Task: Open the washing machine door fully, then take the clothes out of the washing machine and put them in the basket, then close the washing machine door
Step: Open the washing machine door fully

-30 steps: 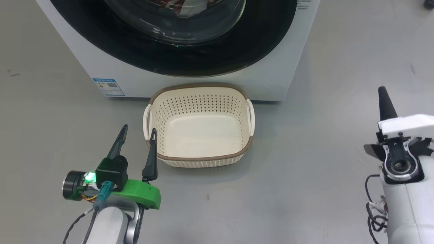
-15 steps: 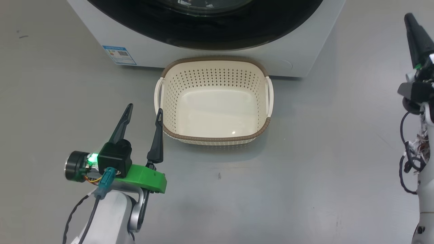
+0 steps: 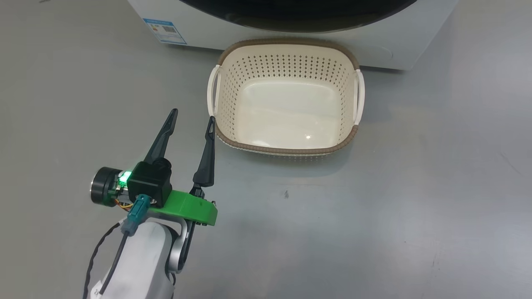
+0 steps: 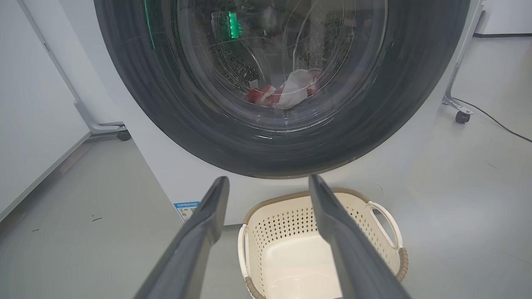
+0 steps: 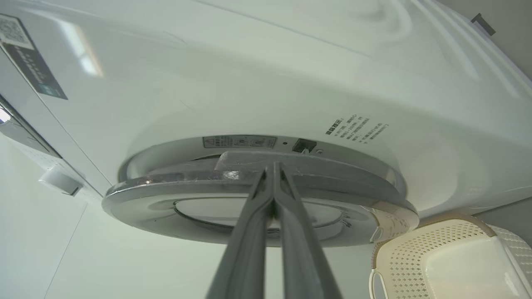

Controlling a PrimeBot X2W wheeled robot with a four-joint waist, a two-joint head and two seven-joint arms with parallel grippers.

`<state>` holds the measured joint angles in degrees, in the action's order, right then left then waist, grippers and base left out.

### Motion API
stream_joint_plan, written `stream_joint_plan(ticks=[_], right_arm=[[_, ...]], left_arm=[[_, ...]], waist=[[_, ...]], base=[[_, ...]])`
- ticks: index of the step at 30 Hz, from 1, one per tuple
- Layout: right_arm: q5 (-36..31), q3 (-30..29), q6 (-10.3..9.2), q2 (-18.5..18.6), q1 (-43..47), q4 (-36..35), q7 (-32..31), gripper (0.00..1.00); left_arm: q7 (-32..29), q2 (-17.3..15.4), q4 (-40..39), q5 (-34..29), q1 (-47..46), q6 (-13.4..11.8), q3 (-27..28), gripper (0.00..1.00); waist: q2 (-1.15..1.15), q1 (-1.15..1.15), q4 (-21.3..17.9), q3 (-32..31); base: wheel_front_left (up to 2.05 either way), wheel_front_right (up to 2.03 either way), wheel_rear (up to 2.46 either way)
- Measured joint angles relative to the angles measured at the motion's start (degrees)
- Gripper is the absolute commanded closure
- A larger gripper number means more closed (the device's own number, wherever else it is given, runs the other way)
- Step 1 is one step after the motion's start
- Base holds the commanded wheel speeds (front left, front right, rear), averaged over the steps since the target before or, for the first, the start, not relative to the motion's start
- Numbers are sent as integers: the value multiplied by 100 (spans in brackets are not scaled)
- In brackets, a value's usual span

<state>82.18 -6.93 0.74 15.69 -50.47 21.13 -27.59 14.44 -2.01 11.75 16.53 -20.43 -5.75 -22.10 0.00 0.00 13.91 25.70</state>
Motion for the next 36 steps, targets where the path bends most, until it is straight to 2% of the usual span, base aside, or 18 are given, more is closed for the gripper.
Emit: stream_joint_plan(ticks=[9,22,25,36], right_arm=[[-5,137,-245,231,-703,131,-356,100],[-19,355,-463,443,-1285,492,-808,100],[-16,345,-553,461,-1402,600,-866,100],[374,-2,-695,480,-1716,1028,-1056,100]], left_arm=[[0,14,-137,170,-146,-1,-185,0],[0,29,-180,322,-277,-21,-493,0],[1,35,-210,347,-313,-36,-570,0],[0,41,-278,414,-375,-52,-731,0]], waist=[[0,0,233,309],[0,0,500,577],[0,0,567,629],[0,0,814,782]], base=[[0,0,0],[0,0,0],[0,0,0],[0,0,0]])
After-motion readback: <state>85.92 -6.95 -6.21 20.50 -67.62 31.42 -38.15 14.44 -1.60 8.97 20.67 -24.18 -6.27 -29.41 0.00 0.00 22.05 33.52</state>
